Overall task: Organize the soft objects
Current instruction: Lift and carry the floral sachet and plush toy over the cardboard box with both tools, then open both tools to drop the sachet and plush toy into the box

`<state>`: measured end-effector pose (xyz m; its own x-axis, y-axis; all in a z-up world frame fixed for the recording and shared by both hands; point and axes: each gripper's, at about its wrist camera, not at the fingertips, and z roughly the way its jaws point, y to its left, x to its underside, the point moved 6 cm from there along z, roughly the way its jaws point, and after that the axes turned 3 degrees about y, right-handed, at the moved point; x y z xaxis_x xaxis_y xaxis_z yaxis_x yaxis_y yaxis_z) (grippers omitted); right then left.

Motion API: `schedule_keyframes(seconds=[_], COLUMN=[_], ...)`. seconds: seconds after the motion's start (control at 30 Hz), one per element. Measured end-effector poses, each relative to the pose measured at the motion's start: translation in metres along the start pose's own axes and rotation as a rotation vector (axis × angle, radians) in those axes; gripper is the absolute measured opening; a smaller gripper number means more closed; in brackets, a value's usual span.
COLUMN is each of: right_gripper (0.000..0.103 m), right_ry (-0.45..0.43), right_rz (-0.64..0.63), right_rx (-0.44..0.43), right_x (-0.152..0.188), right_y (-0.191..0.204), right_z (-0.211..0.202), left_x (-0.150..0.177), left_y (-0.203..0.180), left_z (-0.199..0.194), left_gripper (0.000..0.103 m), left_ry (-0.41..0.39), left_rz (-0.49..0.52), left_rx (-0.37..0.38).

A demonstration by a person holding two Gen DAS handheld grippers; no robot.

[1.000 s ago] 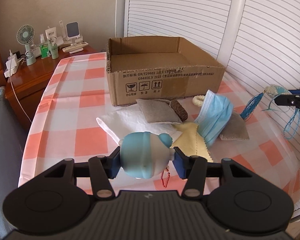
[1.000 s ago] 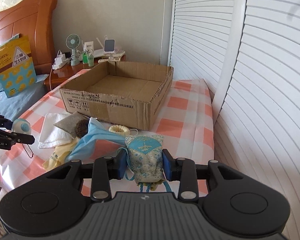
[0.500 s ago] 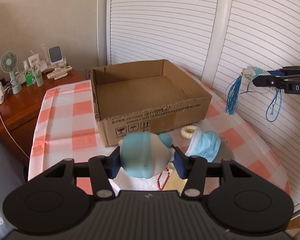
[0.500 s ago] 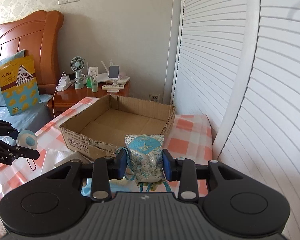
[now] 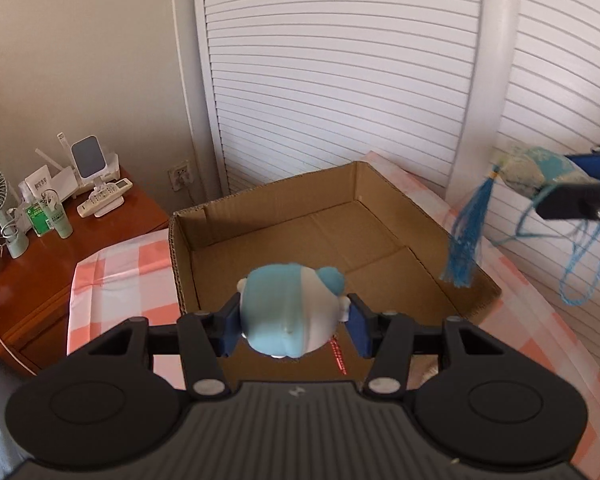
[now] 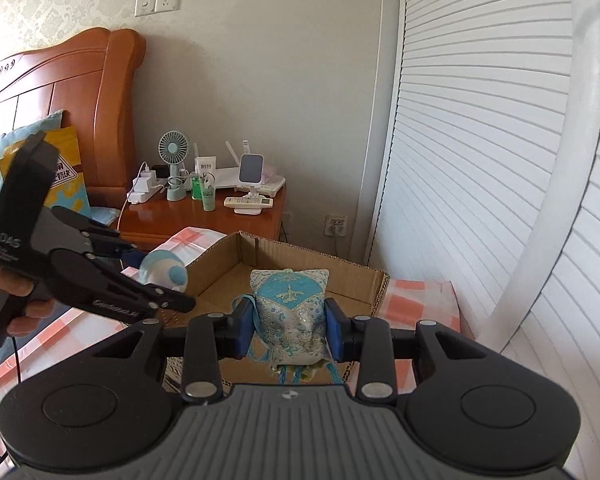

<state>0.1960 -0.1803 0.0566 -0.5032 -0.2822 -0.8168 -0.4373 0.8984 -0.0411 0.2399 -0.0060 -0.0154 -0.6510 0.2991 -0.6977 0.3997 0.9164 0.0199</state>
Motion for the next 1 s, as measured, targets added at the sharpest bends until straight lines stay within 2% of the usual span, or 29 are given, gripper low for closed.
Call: schedule_keyframes(seconds=[0.07, 0.13, 0.17, 0.2, 0.3, 0.4, 0.53, 0.67, 0.8, 1.0], right_gripper=[0.041, 0.041, 0.041, 0.041, 0.041, 0.040, 0.041, 0.041, 0.041, 0.041], right_ry=[0.008, 0.022, 0.032, 0.038, 0.057, 0.073, 0.110, 0.185, 0.255, 0.299], right_rz=[-0.007, -0.011, -0.007, -0.003, 0.005, 0.015, 0.040, 0.111, 0.195, 0.252], right_rx=[0.006, 0.018, 0.020, 0.019, 0.010, -0.003, -0.035, -0.073, -0.079, -0.044], right_x=[-0.002, -0.003, -0.003, -0.003, -0.006, -0.011, -0.018, -0.029, -0.036, -0.046], right_y=[-0.001, -0.002, -0.002, -0.003, -0.004, -0.004, -0.003, -0.003, -0.004, -0.003], right_z=[0.008, 0.017, 0.022, 0.027, 0.039, 0.052, 0.074, 0.112, 0.146, 0.184], left_x=[-0.012, -0.023, -0.027, -0.030, -0.034, -0.031, -0.017, 0.006, 0.029, 0.051], left_y=[0.008, 0.016, 0.020, 0.024, 0.036, 0.040, 0.038, 0.031, 0.026, 0.026], left_z=[0.018, 0.036, 0.044, 0.052, 0.067, 0.066, 0.038, 0.000, -0.030, -0.048], left_gripper=[0.054, 0.061, 0.077, 0.084, 0.084, 0.085, 0.087, 0.095, 0.095, 0.095], left_ry=[0.008, 0.015, 0.013, 0.010, -0.005, 0.015, 0.015, 0.007, -0.013, -0.028], left_rz=[-0.020, -0.041, -0.046, -0.048, -0.098, -0.123, -0.108, -0.079, -0.062, -0.073], left_rx=[-0.021, -0.024, -0.028, -0.040, -0.095, -0.078, -0.068, -0.053, -0.037, -0.017])
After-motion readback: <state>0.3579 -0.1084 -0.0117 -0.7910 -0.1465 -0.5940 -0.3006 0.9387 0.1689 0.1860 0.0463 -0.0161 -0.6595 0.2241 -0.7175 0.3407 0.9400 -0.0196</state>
